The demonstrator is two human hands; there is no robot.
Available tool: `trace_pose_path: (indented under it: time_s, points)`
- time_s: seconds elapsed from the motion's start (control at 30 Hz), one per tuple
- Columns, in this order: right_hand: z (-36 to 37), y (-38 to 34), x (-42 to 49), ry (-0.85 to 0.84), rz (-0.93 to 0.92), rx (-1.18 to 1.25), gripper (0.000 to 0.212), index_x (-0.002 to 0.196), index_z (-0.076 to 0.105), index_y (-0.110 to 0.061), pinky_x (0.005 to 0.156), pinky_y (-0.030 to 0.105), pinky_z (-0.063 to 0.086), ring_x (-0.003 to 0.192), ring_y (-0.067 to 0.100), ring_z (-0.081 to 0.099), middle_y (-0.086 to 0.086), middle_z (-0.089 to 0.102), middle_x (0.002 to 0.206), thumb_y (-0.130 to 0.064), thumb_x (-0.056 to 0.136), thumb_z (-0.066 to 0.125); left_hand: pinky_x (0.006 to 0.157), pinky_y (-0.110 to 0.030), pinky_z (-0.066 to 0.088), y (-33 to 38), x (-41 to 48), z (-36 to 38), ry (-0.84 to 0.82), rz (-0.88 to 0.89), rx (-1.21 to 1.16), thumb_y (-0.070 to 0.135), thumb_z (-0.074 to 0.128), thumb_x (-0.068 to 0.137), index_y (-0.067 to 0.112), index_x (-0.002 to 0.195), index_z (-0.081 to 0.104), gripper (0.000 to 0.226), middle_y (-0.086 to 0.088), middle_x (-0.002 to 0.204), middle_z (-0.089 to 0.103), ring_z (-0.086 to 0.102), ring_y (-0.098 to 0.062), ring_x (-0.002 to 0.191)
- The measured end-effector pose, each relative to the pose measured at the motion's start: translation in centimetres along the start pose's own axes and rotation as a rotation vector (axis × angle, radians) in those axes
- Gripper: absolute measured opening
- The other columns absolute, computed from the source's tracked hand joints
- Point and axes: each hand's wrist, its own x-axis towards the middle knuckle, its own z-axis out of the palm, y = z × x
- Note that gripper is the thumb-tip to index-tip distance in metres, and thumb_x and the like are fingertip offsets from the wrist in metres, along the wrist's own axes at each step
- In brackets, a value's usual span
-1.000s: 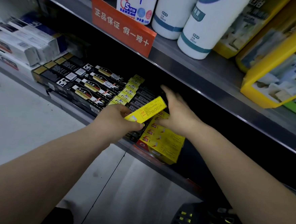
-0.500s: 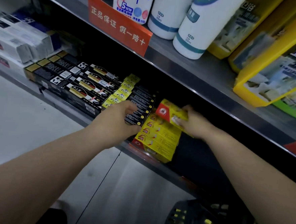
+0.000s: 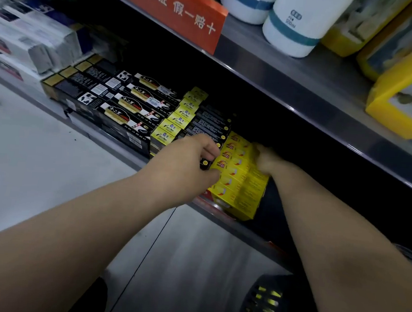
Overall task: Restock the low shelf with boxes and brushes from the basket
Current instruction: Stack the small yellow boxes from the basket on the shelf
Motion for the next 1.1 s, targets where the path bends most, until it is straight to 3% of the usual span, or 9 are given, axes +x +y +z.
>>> trace_pose_path:
  time_s: [0.13,0.23,0.33,0.57,0.67,0.8,0.9,0.97,1.1]
  points:
    - [-1.8,-0.3,-2.0,-0.089,-0.001,-0.148,0.068,0.151,0.009,-0.019,0.111,0.037,0.031,0.138,0.031,0.03,0.015,0.019,0.155,-0.011,0.094,0.046,0.075,-0.016,0.045,1.2,-0.2,0.6,-0.004,0.037,0.003,0.022,0.062,0.085,0.026,0.11,0.057,0.026,0.014,0.104,0.058,0.056,-0.004,0.094]
    - [-4.3,-1.9,-5.9,-0.093,-0.107,-0.206,0.049,0.139,0.039,-0.004,0.095,0.028,0.041,0.123,0.029,0.049,0.017,0.046,0.139,-0.016,0.093,0.052,0.075,-0.019,0.048,2.5,-0.8,1.2,-0.042,0.063,-0.021,0.02,0.062,0.085,0.026,0.106,0.058,0.022,0.013,0.104,0.059,0.058,-0.005,0.094]
    - [-6.9,-3.0,-11.9,-0.012,-0.207,-0.196,0.048,0.136,0.044,-0.011,0.092,0.026,0.04,0.121,0.025,0.049,0.011,0.048,0.137,-0.025,0.091,0.057,0.08,-0.019,0.045,4.2,-2.0,2.1,-0.079,0.125,-0.021,0.02,0.062,0.085,0.028,0.102,0.057,0.019,0.013,0.102,0.061,0.056,-0.002,0.097]
    - [-9.3,3.9,-28.0,0.283,-0.34,0.253,0.018,0.097,0.064,-0.025,0.08,0.025,0.048,0.091,0.011,0.059,-0.006,0.064,0.1,-0.014,0.082,0.065,0.08,-0.013,0.041,10.9,-5.6,7.1,-0.152,0.434,0.075,0.025,0.063,0.082,0.027,0.097,0.062,0.015,0.015,0.097,0.063,0.056,0.001,0.092]
    - [-8.2,9.3,-33.2,0.337,-0.263,0.408,0.022,0.088,0.063,-0.028,0.068,0.015,0.045,0.076,0.005,0.058,-0.011,0.065,0.087,-0.008,0.081,0.068,0.081,-0.015,0.041,13.1,-7.3,10.4,-0.231,0.587,0.175,0.028,0.062,0.083,0.027,0.098,0.062,0.016,0.014,0.099,0.064,0.056,0.0,0.094]
    - [-3.1,18.1,-37.5,0.257,-0.074,0.363,0.022,0.088,0.061,-0.026,0.061,0.009,0.04,0.07,0.006,0.055,-0.012,0.061,0.078,-0.006,0.082,0.067,0.079,-0.015,0.038,15.5,-9.7,15.4,-0.422,0.715,0.258,0.029,0.06,0.086,0.027,0.101,0.061,0.015,0.013,0.102,0.063,0.051,-0.002,0.097]
    - [2.2,25.0,-39.7,0.252,0.148,0.269,0.022,0.1,0.062,-0.023,0.073,0.016,0.038,0.091,0.014,0.055,-0.001,0.058,0.101,-0.013,0.082,0.068,0.088,-0.028,0.044,16.4,-11.3,18.9,-0.524,0.703,0.281,0.029,0.057,0.087,0.026,0.103,0.06,0.016,0.013,0.104,0.063,0.055,-0.004,0.098]
    - [5.0,28.7,-40.8,0.148,0.289,0.167,0.041,0.116,0.054,-0.022,0.088,0.024,0.04,0.11,0.02,0.051,0.003,0.049,0.119,-0.022,0.079,0.072,0.087,-0.031,0.045,16.4,-12.0,20.6,-0.549,0.663,0.274,0.028,0.056,0.088,0.027,0.102,0.06,0.015,0.014,0.102,0.063,0.056,-0.004,0.098]
    - [7.0,31.3,-40.8,0.03,0.379,0.167,0.054,0.109,0.039,-0.023,0.079,0.03,0.045,0.098,0.018,0.053,0.002,0.046,0.118,-0.039,0.073,0.076,0.085,-0.033,0.048,15.6,-12.6,22.6,-0.616,0.559,0.25,0.027,0.057,0.086,0.029,0.096,0.061,0.011,0.016,0.095,0.063,0.057,-0.003,0.093]
